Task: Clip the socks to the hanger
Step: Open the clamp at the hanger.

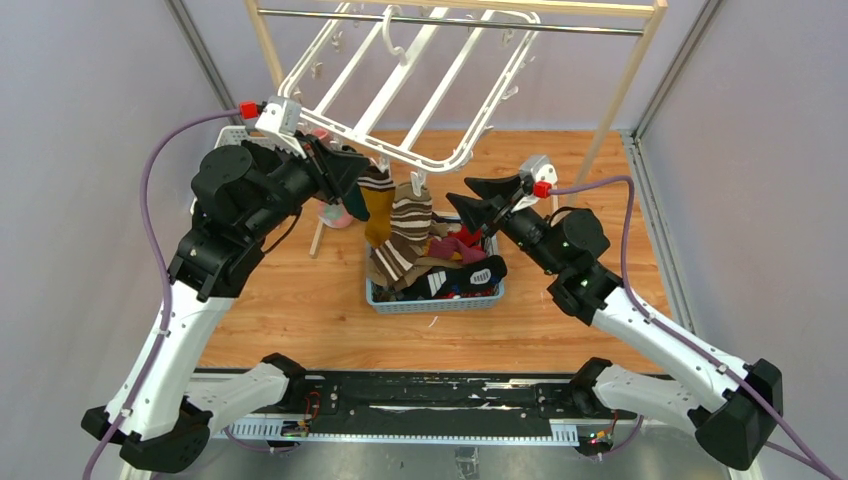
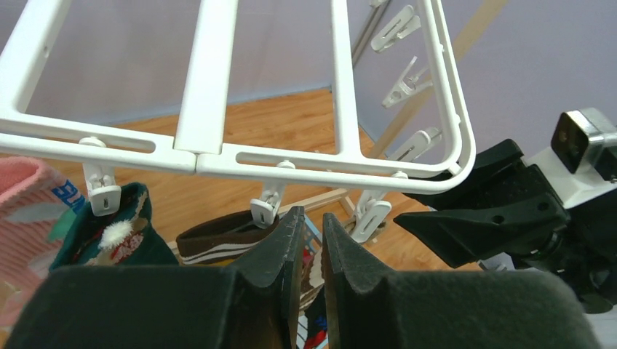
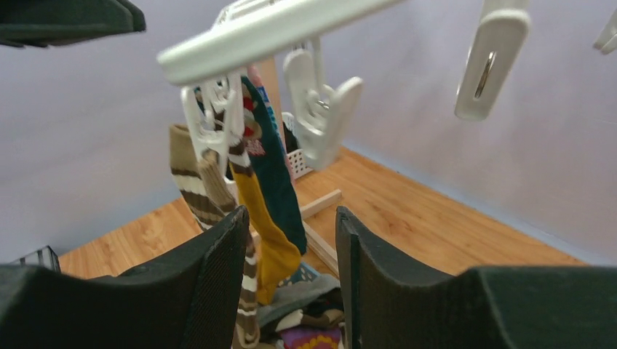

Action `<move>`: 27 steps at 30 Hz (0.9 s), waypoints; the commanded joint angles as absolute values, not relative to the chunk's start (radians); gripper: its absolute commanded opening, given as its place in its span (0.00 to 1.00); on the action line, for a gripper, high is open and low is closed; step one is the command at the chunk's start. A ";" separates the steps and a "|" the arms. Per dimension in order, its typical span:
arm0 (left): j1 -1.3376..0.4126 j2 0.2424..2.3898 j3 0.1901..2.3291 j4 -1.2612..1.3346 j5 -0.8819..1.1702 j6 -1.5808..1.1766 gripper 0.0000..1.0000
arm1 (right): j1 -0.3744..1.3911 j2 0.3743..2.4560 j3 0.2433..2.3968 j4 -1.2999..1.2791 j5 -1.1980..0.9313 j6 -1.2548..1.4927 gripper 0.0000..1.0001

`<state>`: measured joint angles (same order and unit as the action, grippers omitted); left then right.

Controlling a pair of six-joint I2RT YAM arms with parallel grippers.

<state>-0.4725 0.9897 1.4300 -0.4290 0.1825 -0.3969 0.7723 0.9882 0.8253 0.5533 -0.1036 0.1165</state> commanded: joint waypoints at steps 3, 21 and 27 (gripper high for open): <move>-0.468 0.971 1.442 -0.454 0.187 -0.396 0.19 | 0.669 0.991 0.851 0.476 -0.298 0.127 0.48; -0.468 0.965 1.451 -0.466 0.190 -0.399 0.19 | 0.592 1.058 0.918 0.528 -0.327 0.029 0.49; -0.468 0.963 1.452 -0.470 0.190 -0.396 0.19 | 0.511 1.073 0.943 0.497 -0.431 0.055 0.54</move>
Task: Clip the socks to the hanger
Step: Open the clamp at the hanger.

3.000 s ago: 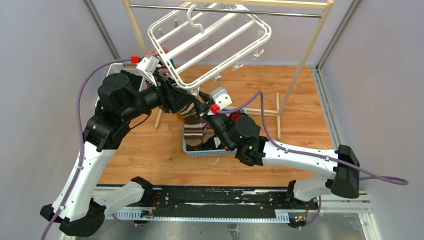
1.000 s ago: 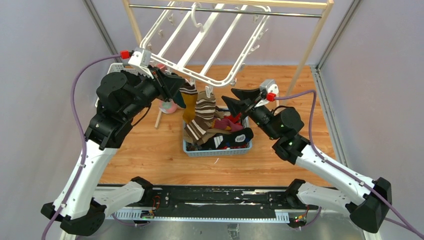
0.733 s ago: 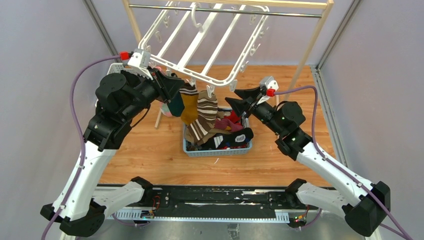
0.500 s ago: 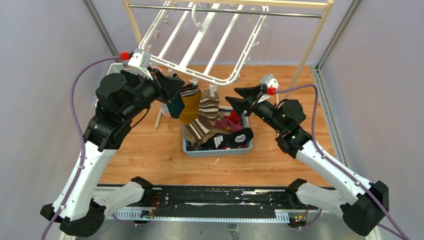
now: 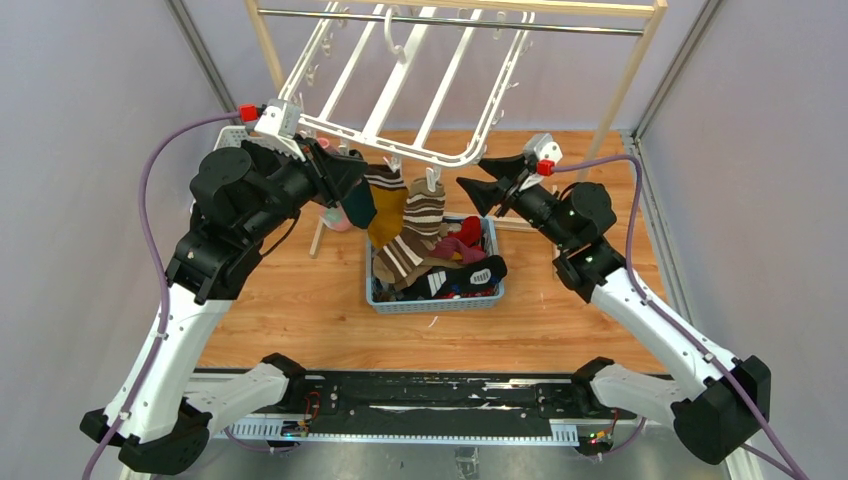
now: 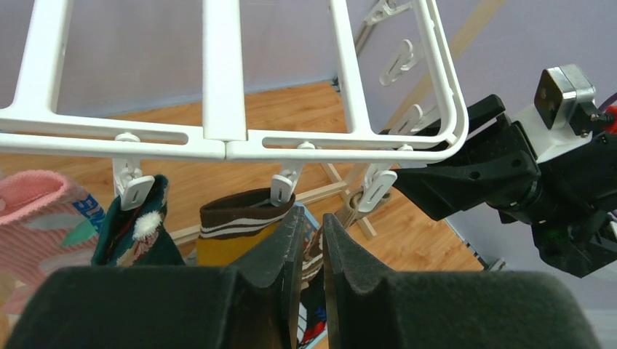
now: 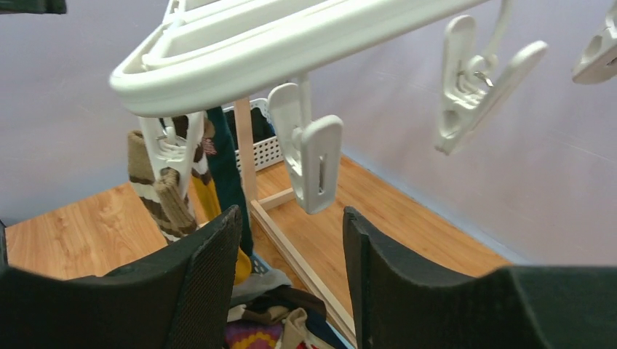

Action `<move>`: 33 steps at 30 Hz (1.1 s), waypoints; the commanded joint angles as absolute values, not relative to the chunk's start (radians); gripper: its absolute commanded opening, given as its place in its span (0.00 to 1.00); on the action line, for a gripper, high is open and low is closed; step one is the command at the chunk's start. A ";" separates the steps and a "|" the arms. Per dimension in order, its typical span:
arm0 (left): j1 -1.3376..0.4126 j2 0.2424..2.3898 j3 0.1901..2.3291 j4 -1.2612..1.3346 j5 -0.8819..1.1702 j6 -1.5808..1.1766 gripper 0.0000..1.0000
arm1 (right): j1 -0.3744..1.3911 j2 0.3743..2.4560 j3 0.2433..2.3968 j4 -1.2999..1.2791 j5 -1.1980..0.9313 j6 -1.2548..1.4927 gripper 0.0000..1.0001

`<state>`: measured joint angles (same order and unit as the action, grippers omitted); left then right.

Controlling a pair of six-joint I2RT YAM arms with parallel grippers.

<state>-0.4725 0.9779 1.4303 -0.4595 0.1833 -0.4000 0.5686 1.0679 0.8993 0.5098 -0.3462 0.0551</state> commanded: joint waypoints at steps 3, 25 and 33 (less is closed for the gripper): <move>-0.468 0.964 1.452 -0.471 0.190 -0.394 0.19 | 0.472 1.089 0.967 0.484 -0.545 0.088 0.58; -0.468 0.966 1.462 -0.476 0.191 -0.396 0.19 | 0.427 1.125 0.965 0.617 -0.641 0.060 0.43; -0.468 0.968 1.463 -0.476 0.190 -0.397 0.19 | 0.427 1.129 0.972 0.621 -0.665 0.076 0.30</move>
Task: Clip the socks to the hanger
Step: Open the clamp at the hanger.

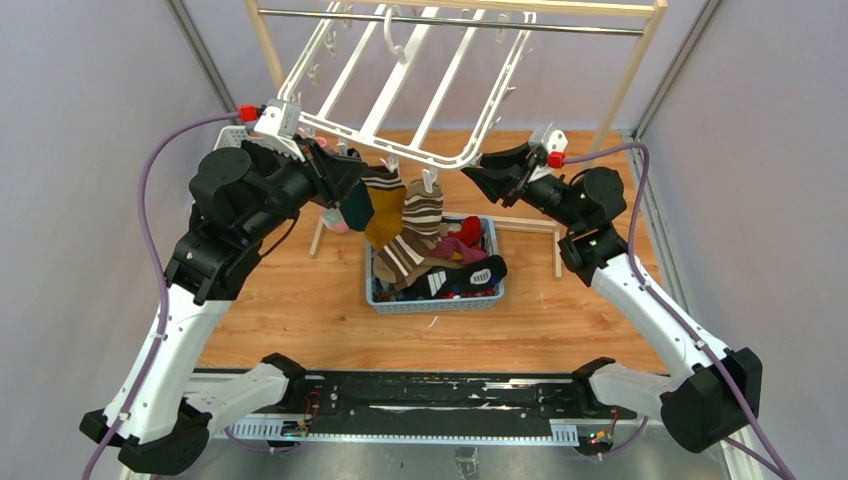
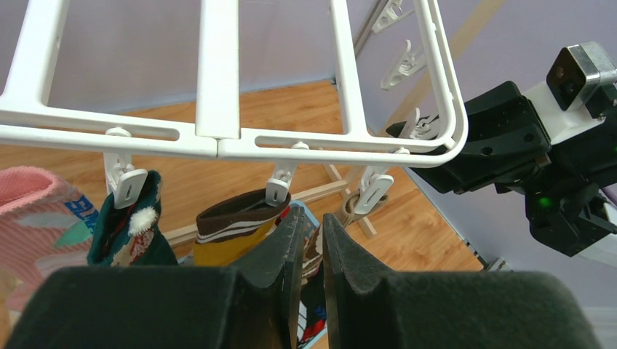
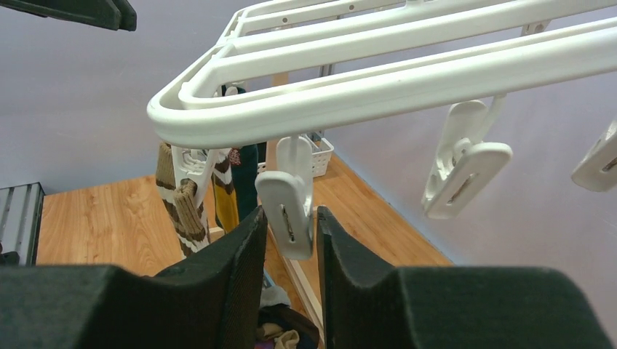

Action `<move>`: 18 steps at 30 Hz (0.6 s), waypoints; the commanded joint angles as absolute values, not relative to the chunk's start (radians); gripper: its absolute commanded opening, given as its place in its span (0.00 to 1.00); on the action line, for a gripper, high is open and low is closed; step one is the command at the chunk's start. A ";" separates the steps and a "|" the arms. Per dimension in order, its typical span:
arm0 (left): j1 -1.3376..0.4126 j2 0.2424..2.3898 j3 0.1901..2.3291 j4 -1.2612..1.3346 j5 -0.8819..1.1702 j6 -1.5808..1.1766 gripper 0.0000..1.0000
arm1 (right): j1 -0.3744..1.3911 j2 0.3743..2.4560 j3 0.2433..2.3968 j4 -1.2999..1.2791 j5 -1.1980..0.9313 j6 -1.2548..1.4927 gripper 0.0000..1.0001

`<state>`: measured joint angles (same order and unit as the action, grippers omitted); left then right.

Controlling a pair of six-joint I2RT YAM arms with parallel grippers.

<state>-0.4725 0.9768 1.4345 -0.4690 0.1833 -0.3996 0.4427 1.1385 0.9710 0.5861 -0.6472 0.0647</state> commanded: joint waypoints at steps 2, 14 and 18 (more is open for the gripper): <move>-0.468 0.967 1.463 -0.477 0.191 -0.399 0.19 | 0.428 1.130 0.973 0.620 -0.668 0.081 0.28; -0.468 0.967 1.474 -0.479 0.196 -0.408 0.19 | 0.427 1.142 0.967 0.589 -0.672 0.095 0.25; -0.468 0.966 1.474 -0.480 0.198 -0.410 0.19 | 0.427 1.137 0.955 0.590 -0.663 0.096 0.28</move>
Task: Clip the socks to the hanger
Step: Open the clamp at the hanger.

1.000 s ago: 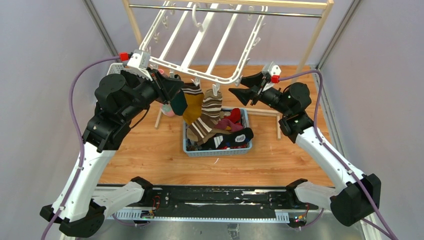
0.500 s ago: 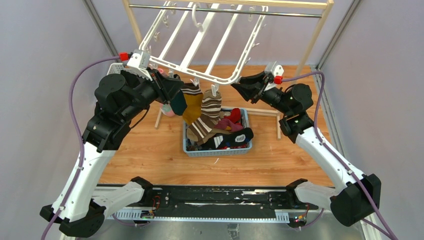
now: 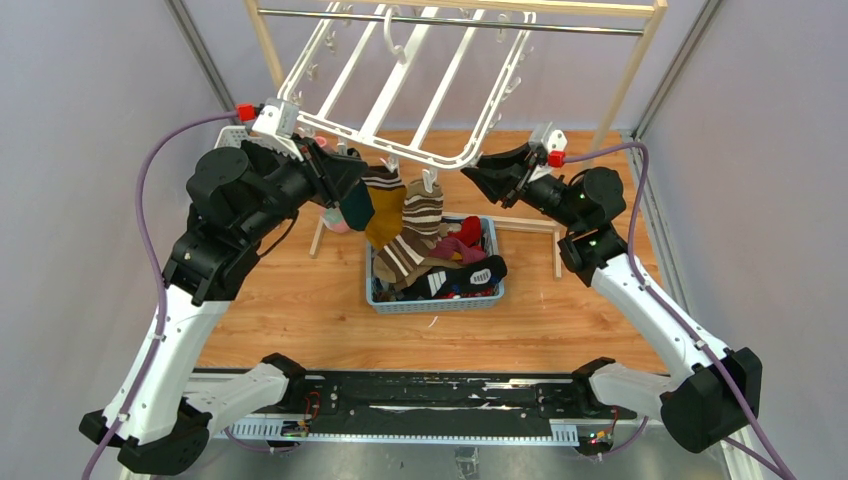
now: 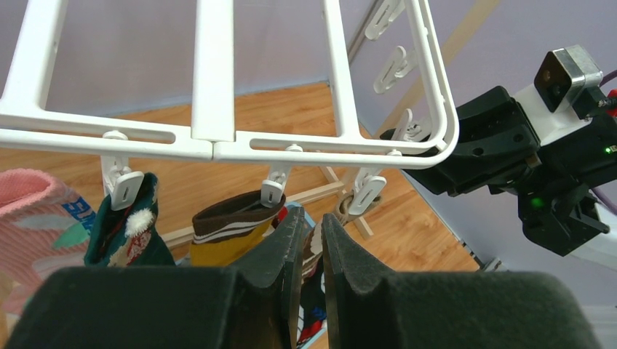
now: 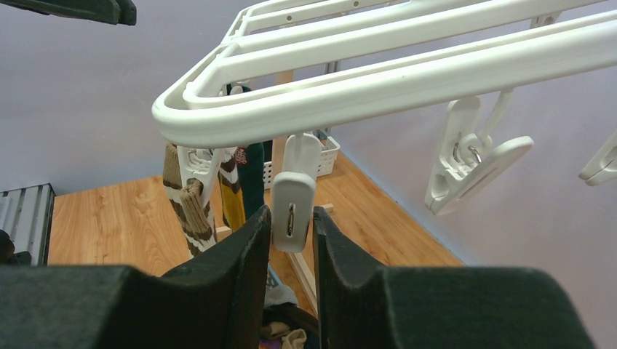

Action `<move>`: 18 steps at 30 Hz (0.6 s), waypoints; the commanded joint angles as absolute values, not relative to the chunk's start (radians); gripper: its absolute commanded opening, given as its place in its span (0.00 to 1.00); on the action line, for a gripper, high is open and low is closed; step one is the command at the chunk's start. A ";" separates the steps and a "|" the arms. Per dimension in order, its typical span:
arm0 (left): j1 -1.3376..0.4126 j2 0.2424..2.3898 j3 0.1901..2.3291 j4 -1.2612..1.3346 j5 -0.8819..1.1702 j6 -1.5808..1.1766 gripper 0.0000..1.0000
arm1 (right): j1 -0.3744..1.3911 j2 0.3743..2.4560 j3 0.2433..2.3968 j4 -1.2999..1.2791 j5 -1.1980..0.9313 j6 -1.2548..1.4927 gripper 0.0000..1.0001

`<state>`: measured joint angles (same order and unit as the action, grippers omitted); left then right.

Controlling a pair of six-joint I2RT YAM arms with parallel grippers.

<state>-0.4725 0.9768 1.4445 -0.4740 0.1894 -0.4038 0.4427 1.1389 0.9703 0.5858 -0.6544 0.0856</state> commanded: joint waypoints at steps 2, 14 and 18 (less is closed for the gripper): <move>-0.468 0.966 1.476 -0.480 0.198 -0.411 0.19 | 0.428 1.137 0.953 0.592 -0.662 0.097 0.27; -0.468 0.962 1.477 -0.482 0.198 -0.413 0.19 | 0.428 1.135 0.934 0.627 -0.636 0.114 0.18; -0.468 0.960 1.477 -0.484 0.196 -0.413 0.19 | 0.428 1.125 0.926 0.655 -0.617 0.134 0.09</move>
